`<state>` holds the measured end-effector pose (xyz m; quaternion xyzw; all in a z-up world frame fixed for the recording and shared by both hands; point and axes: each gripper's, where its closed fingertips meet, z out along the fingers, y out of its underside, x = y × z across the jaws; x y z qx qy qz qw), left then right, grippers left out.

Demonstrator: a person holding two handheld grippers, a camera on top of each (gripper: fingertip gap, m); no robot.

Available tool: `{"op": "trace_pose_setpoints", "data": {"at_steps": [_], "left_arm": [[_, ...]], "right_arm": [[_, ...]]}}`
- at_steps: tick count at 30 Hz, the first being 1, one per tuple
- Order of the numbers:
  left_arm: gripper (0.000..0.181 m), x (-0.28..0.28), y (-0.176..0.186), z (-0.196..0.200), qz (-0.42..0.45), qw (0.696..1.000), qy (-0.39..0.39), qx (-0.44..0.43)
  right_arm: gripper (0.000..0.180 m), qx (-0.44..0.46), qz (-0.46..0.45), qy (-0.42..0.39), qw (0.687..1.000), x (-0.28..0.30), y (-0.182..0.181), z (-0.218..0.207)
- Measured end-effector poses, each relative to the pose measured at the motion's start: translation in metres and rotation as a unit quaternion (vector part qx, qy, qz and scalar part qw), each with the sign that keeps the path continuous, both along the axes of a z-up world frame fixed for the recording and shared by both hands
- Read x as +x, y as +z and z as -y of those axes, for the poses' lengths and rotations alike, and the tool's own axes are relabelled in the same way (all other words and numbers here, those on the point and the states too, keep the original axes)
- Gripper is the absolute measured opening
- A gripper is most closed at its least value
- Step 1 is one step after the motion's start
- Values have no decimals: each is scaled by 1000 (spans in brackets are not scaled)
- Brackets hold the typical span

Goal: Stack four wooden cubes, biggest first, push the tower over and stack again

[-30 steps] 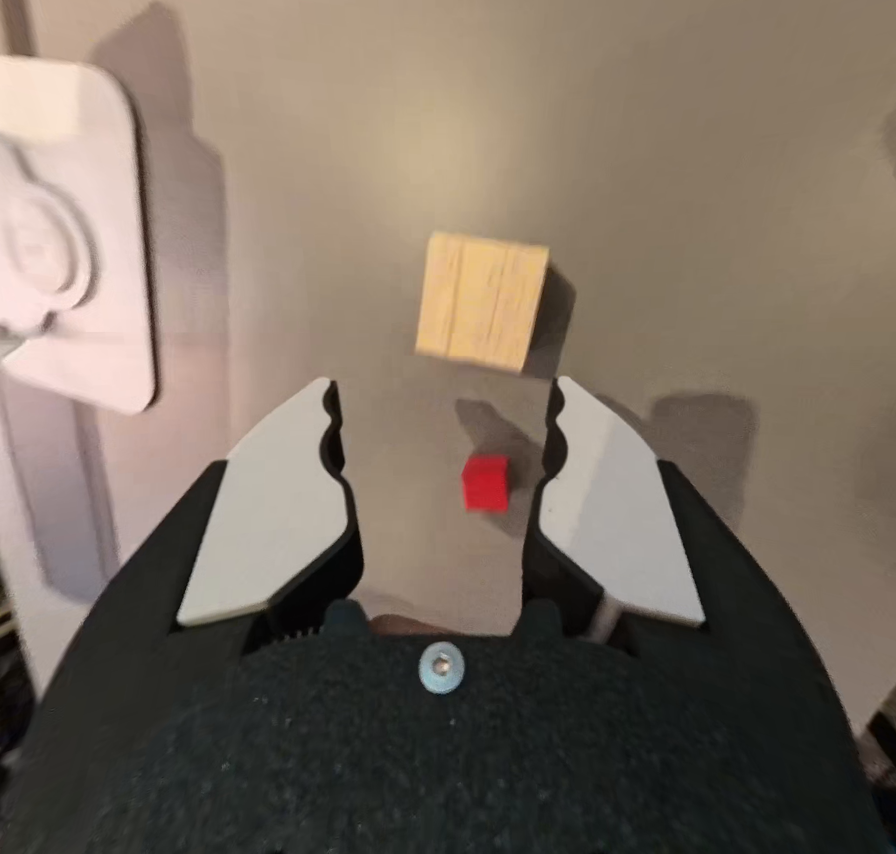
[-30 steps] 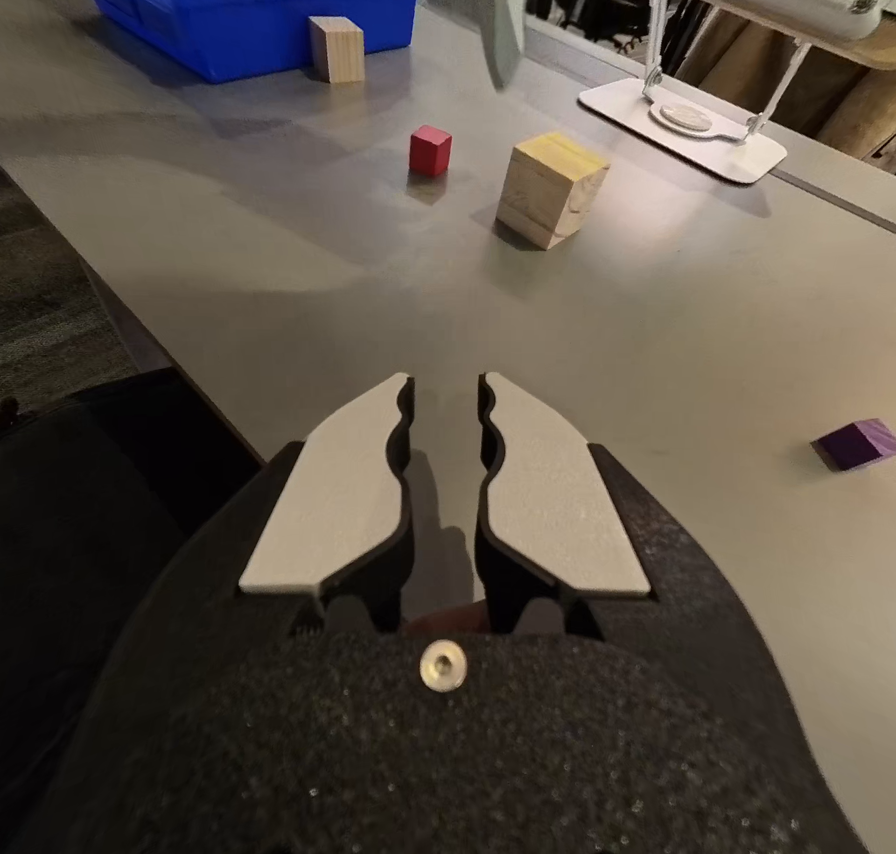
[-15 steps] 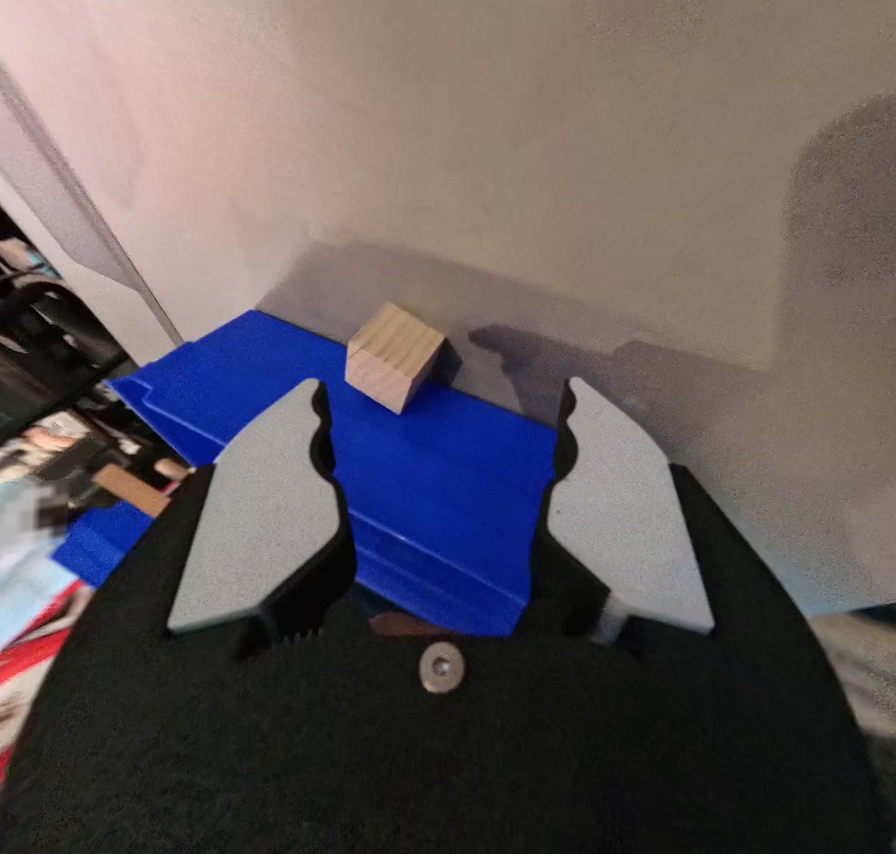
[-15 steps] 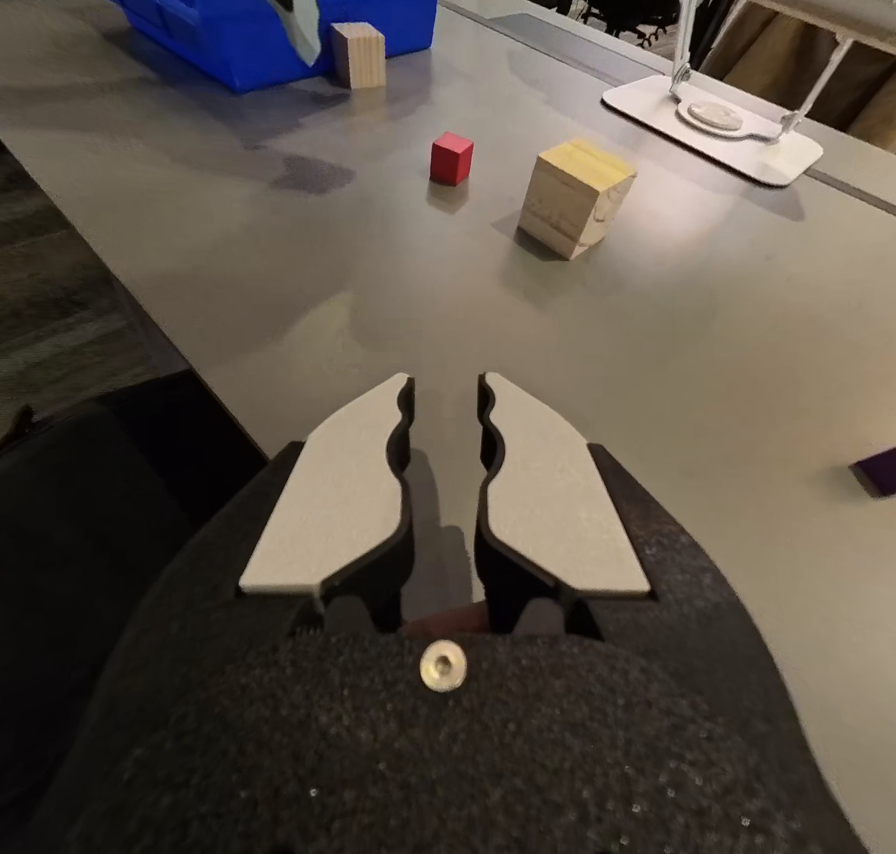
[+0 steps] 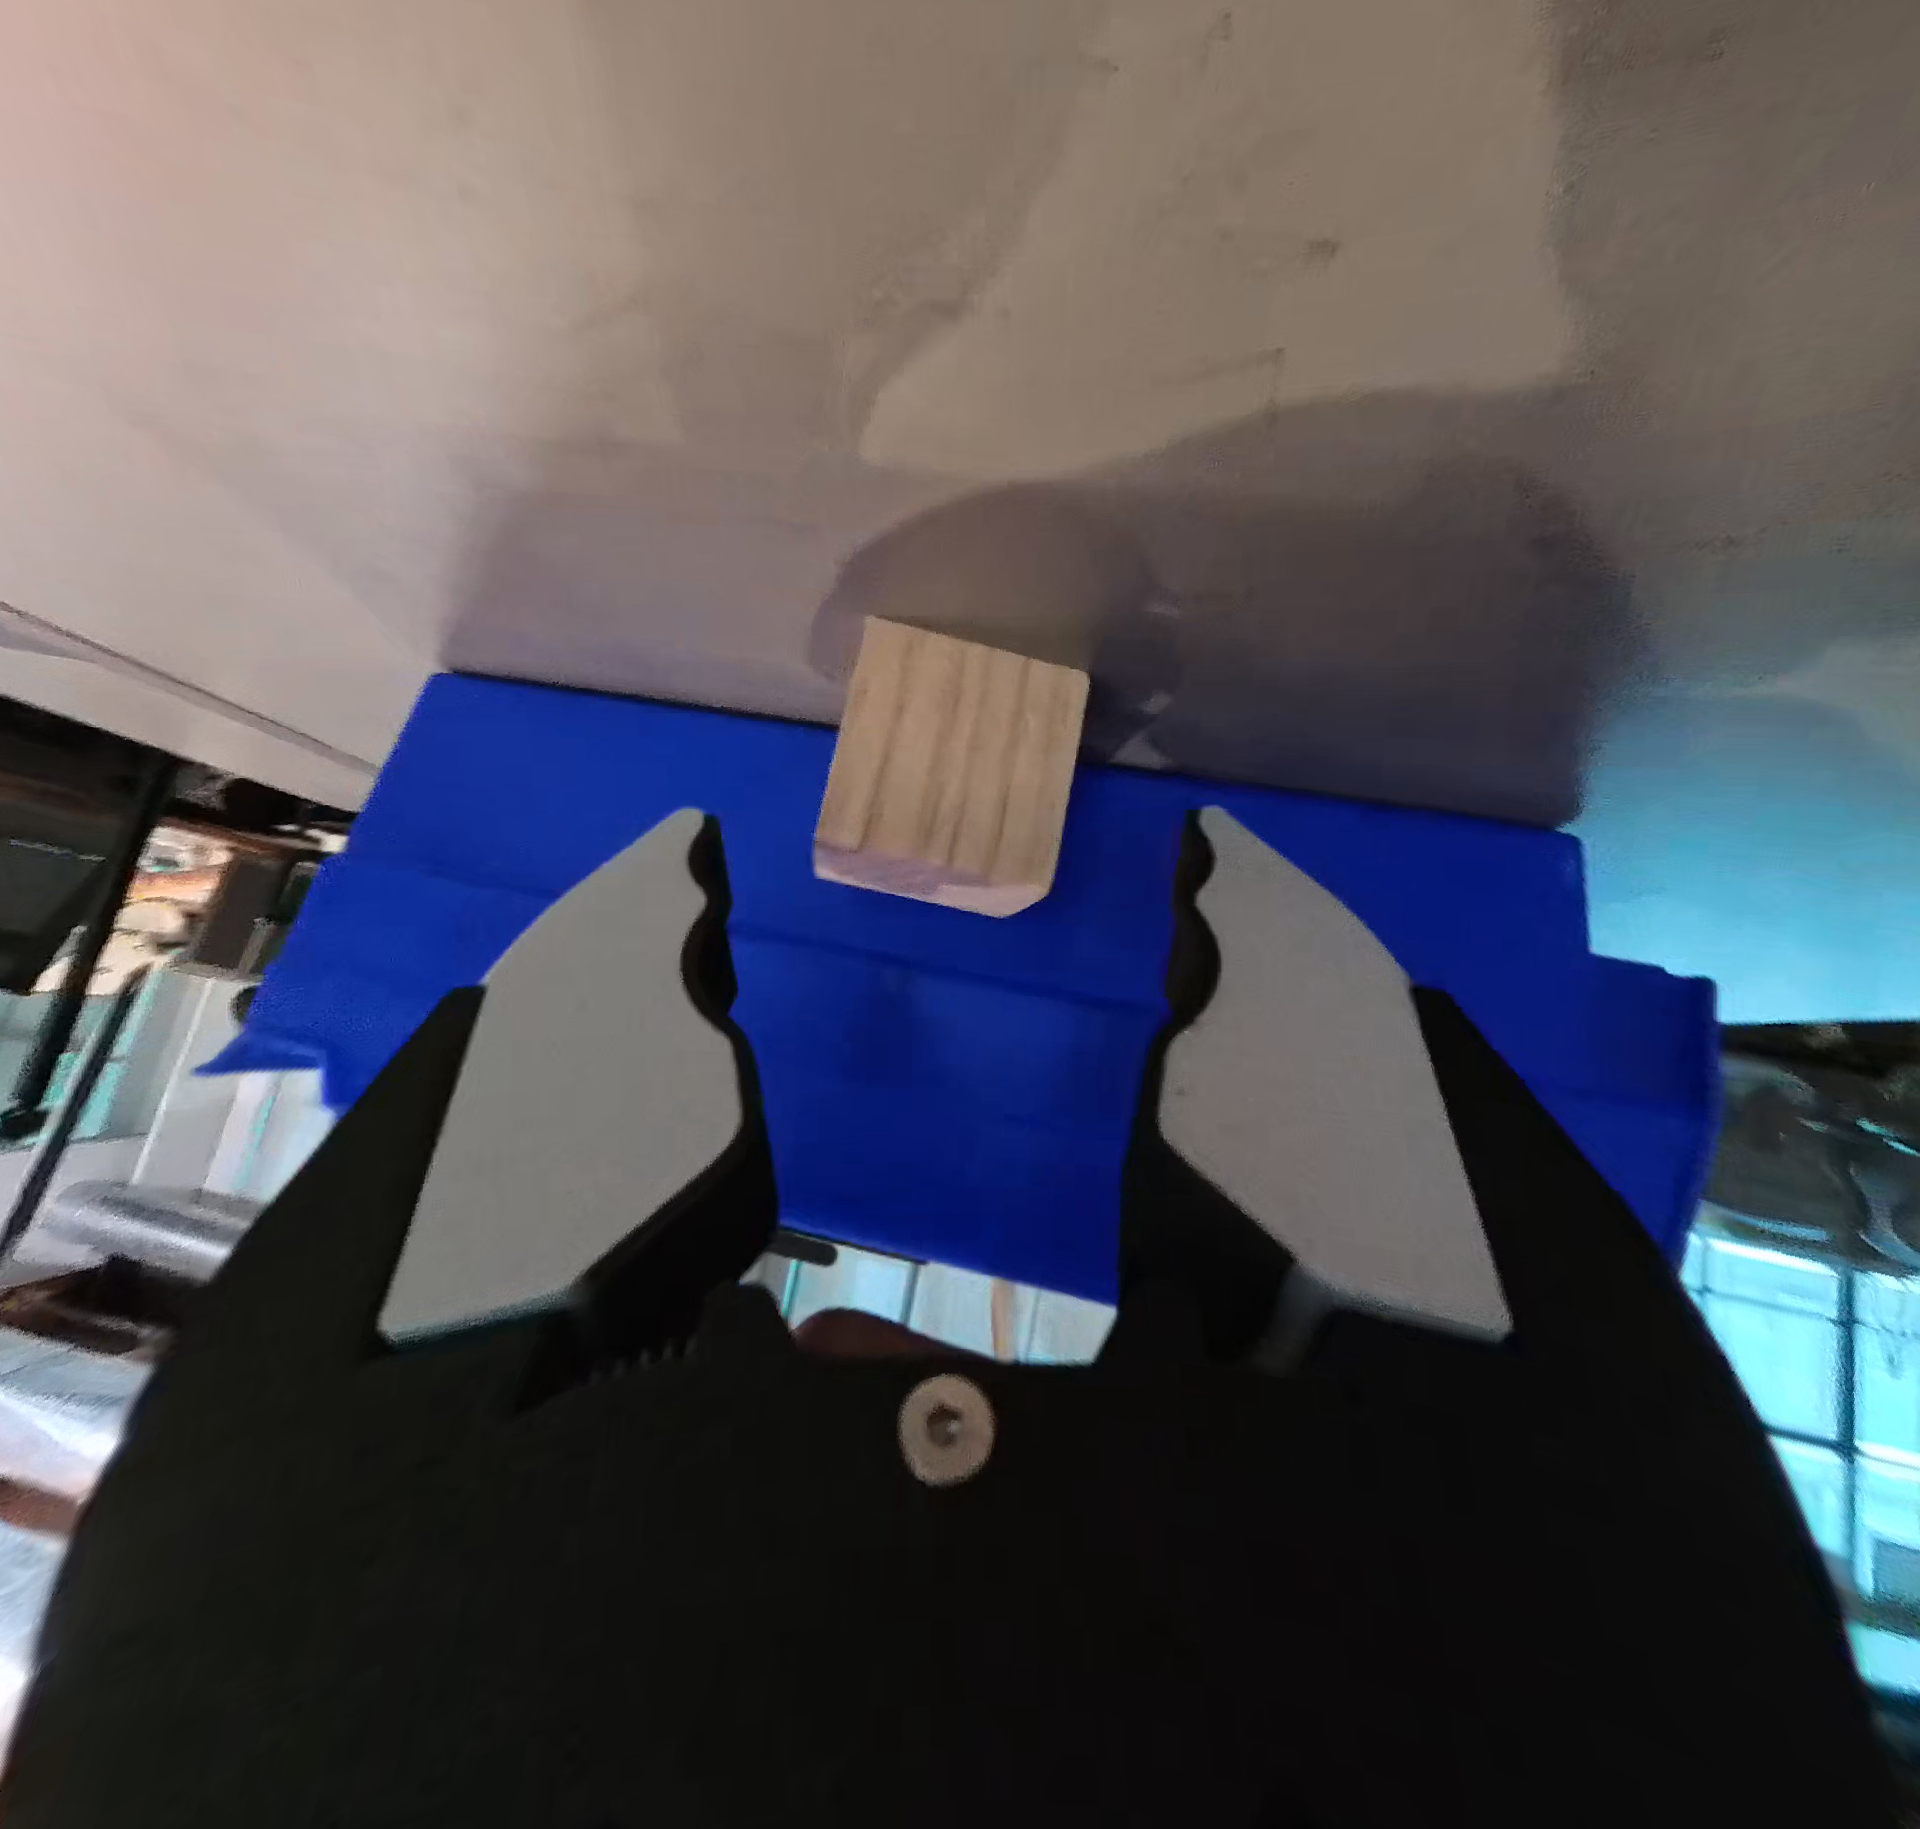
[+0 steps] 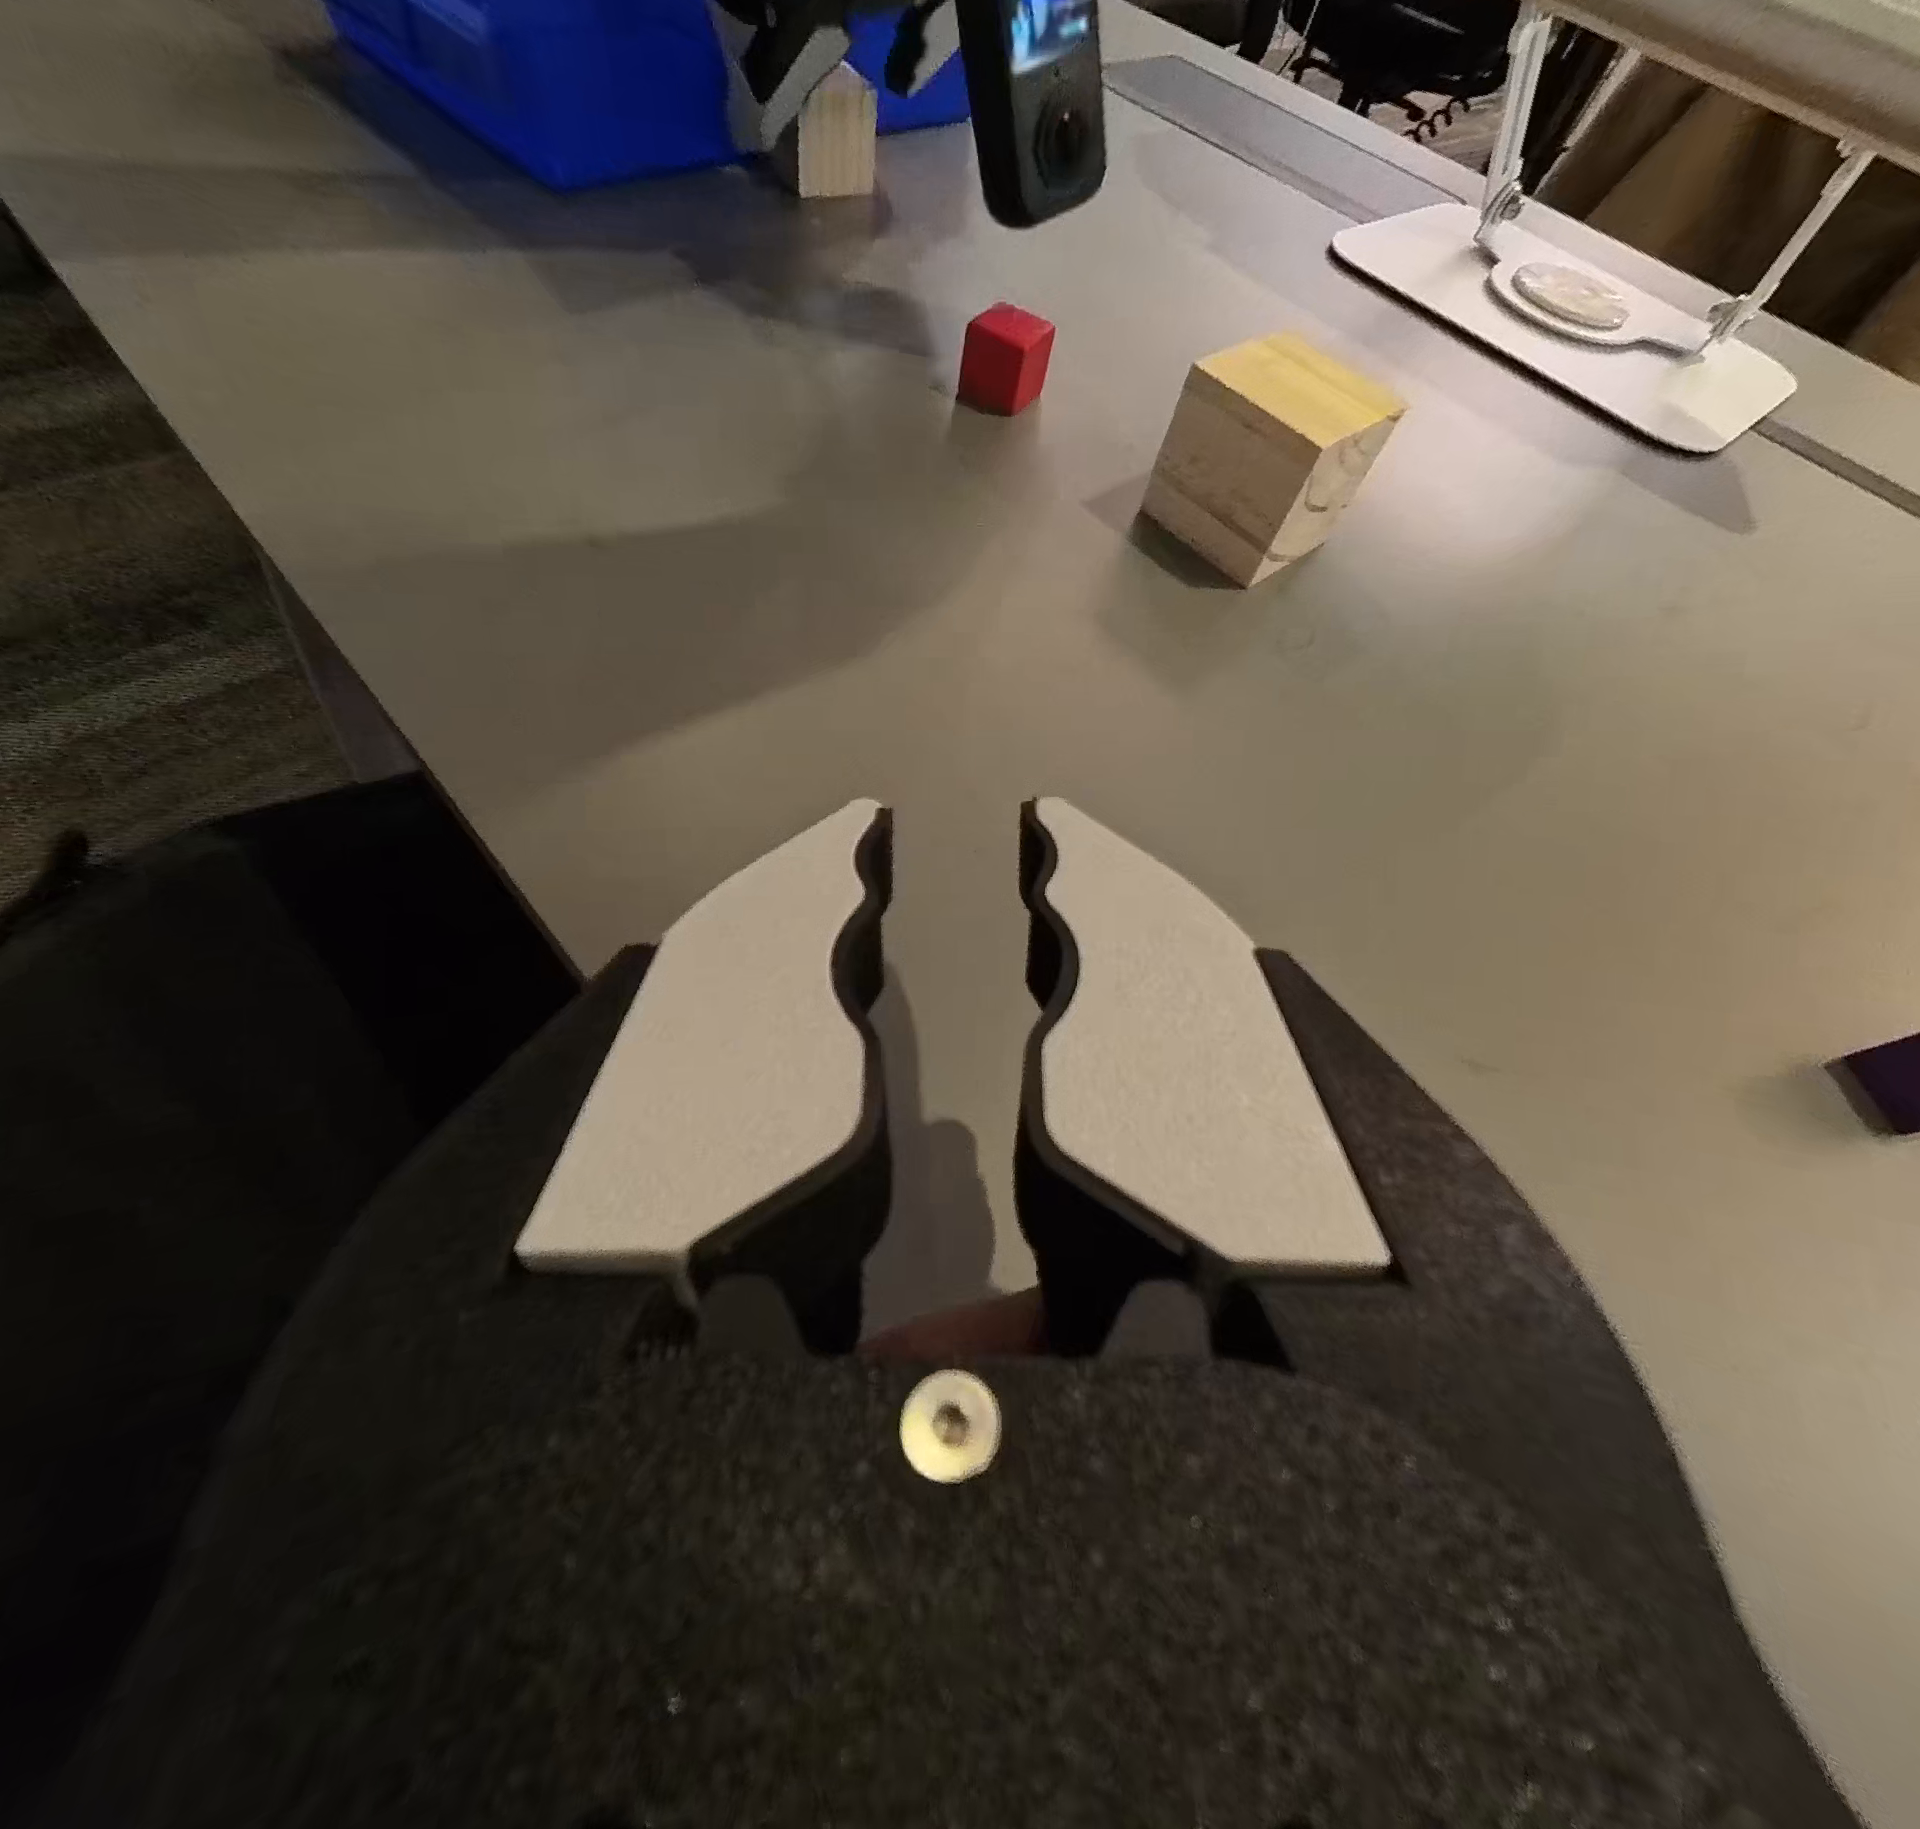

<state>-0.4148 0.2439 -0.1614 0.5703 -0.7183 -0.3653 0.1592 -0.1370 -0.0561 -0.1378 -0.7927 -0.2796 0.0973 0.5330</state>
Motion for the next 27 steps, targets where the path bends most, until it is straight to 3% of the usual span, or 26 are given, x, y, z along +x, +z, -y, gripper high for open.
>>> {"op": "trace_pose_setpoints", "data": {"at_steps": [2,3,4,8,11,14,19,23,27], "left_arm": [[76,-6,-3,-1,-15,1000,5,-8],[56,-9,-3,-2,-29,1000,-3,-10],[47,-11,-2,-4,-39,999,-9,-12],[47,5,3,-2,17,1000,9,-12],[47,38,16,5,135,990,25,-18],[47,93,41,18,303,952,30,-38],[46,186,87,58,521,848,4,-99],[46,232,89,87,578,803,-21,-143],[47,257,69,99,581,797,-33,-163]], "right_arm": [[23,2,-2,3,1000,-1,2,1],[23,2,-2,4,1000,-1,3,1],[23,2,-3,4,1000,-1,4,2],[23,4,-8,5,1000,-1,7,3],[22,7,-8,3,1000,-1,8,3],[22,7,-9,2,1000,-1,9,3],[21,5,-12,2,1000,-2,8,4],[21,4,-11,1,1000,-3,8,5],[21,6,-6,1,1000,-3,8,6]]}}
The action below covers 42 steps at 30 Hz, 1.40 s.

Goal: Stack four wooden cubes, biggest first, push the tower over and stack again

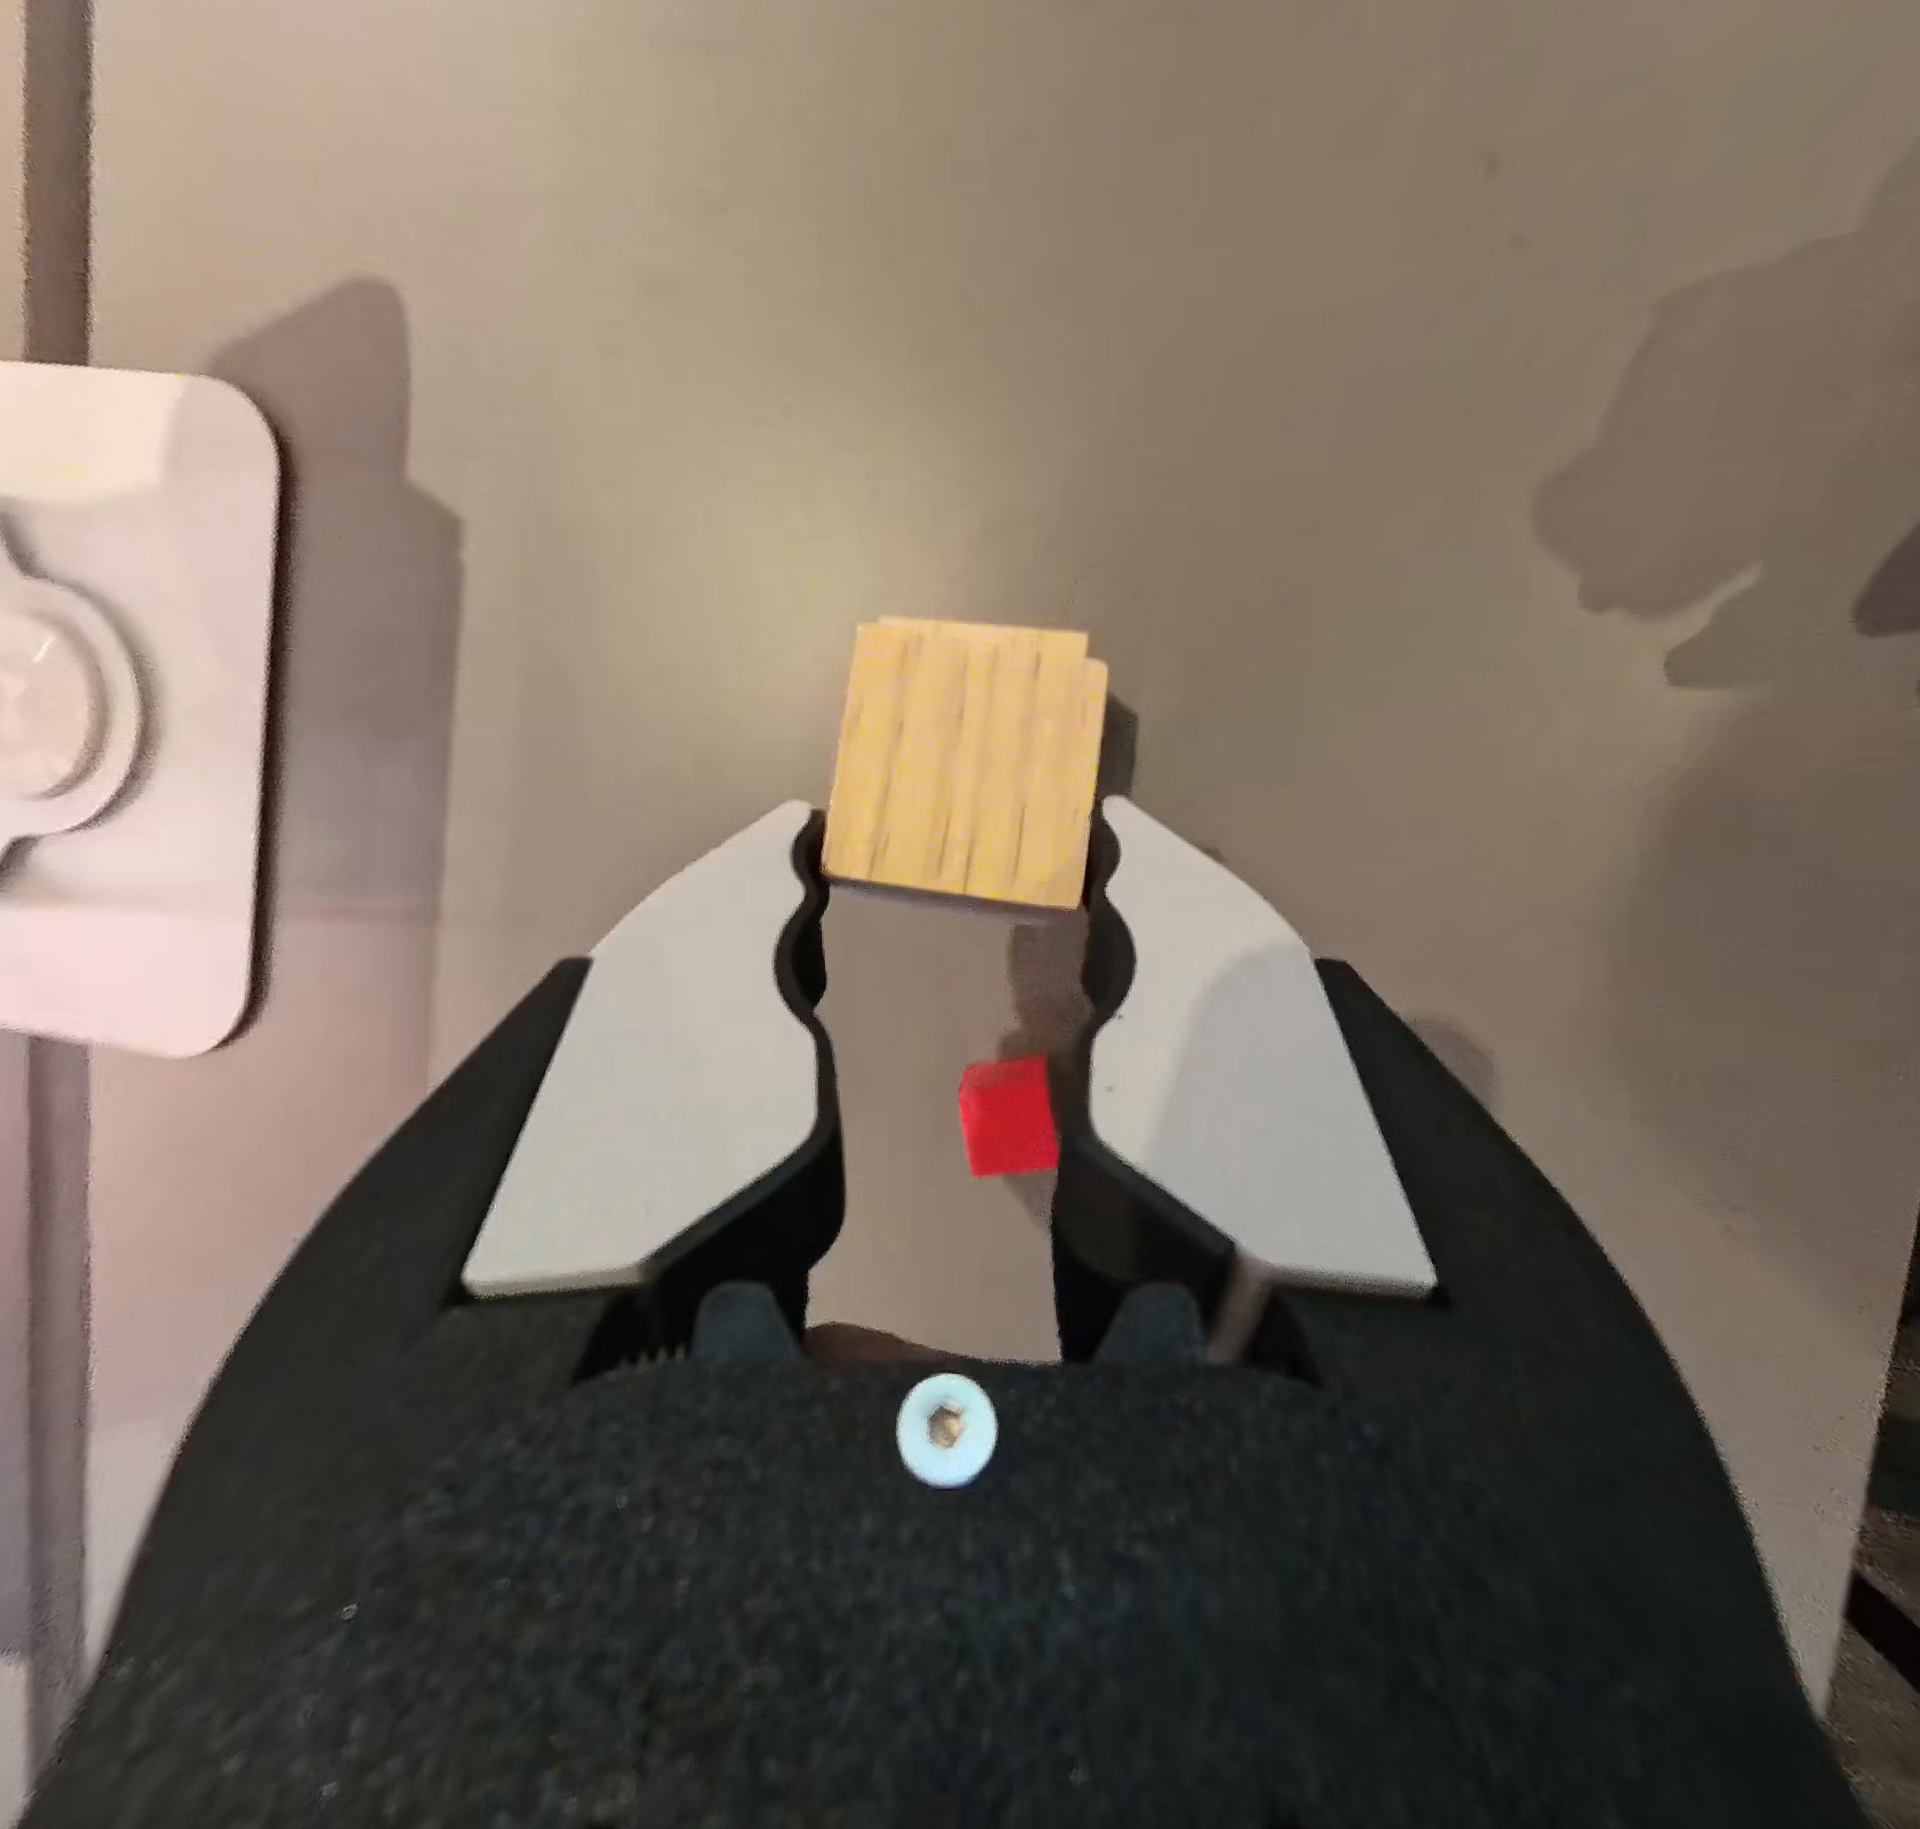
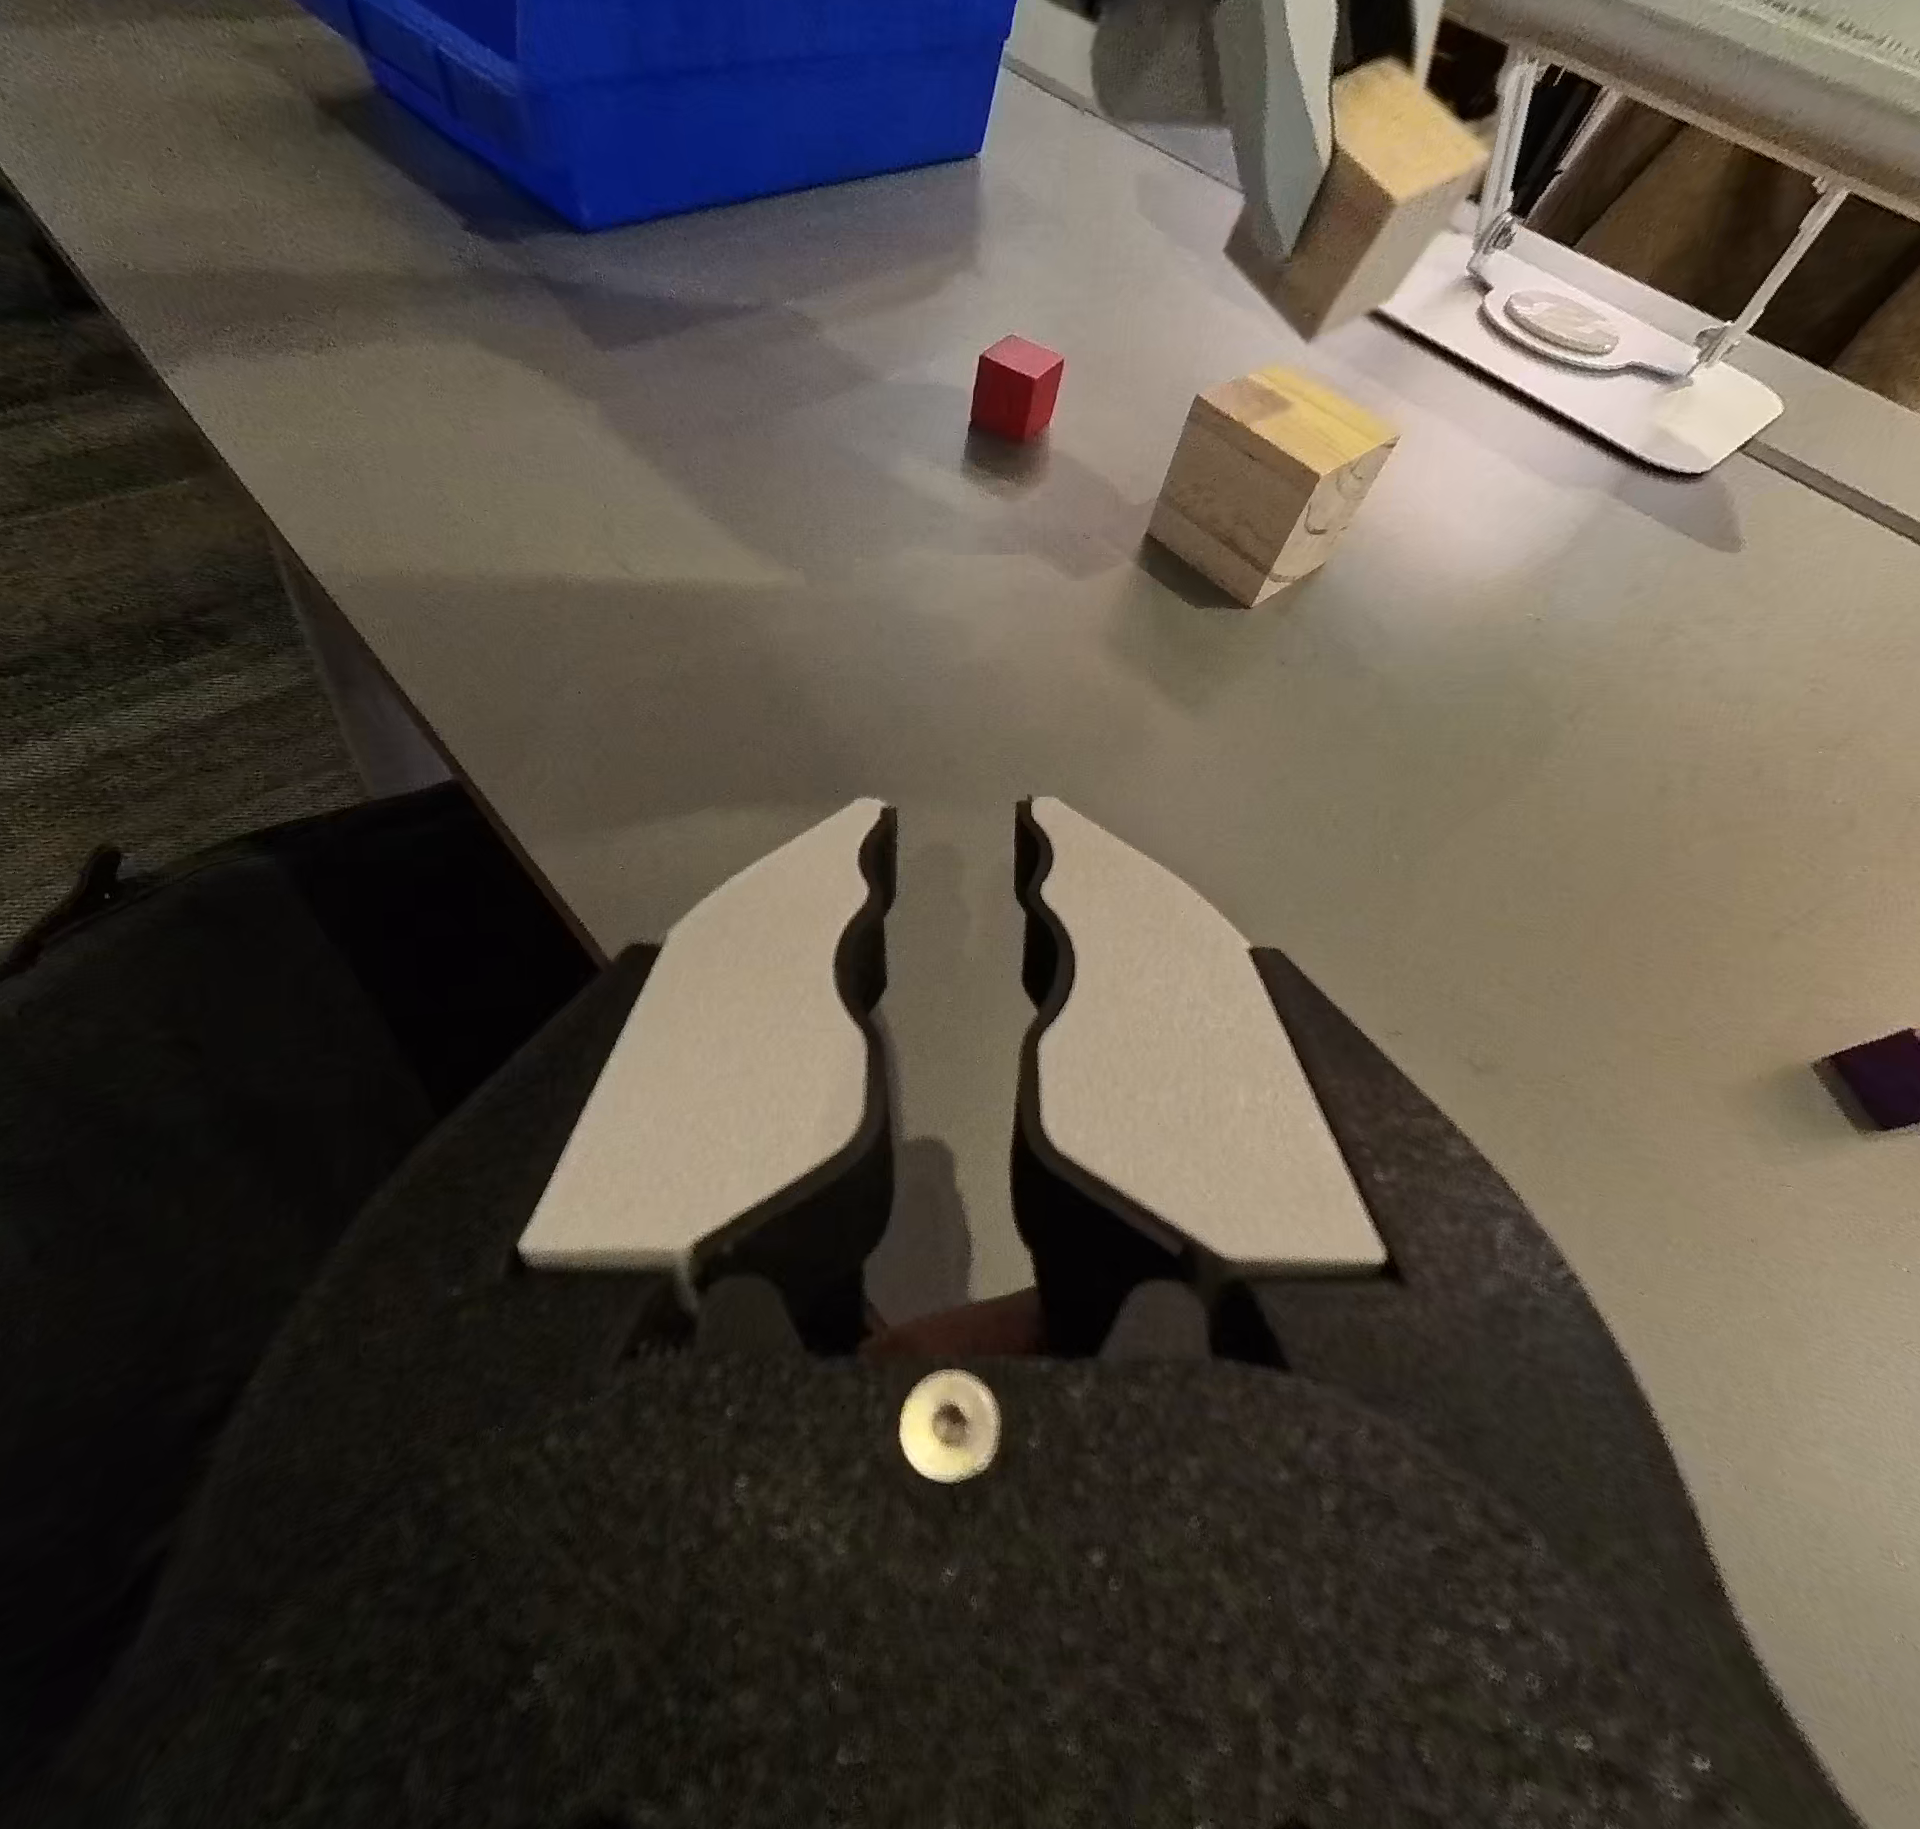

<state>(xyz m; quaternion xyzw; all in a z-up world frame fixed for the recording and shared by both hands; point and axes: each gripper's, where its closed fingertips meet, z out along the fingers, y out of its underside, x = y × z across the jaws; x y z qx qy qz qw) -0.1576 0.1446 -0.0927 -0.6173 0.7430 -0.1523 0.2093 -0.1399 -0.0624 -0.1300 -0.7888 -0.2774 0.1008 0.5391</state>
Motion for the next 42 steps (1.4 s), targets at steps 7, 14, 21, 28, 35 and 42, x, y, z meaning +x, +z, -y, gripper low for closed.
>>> {"op": "trace_pose_setpoints", "data": {"at_steps": [7,14,21,28,35,42], "left_arm": [[47,15,-21,0,15,1000,-9,-24],[47,20,-30,0,23,999,-5,-49],[47,18,-34,-1,34,998,-3,-54],[49,10,-40,-3,21,999,12,-41],[76,-11,2,7,102,992,70,-24],[72,-100,28,29,274,893,349,67]], "right_arm": [[21,-5,1,1,1000,0,-3,2],[21,-8,3,3,1000,0,-5,2],[21,-10,5,5,1000,-1,-7,2],[21,-10,6,6,1000,-3,-7,3],[22,-15,-1,4,1000,0,-8,0],[33,-17,49,108,993,-23,35,-49]]}}
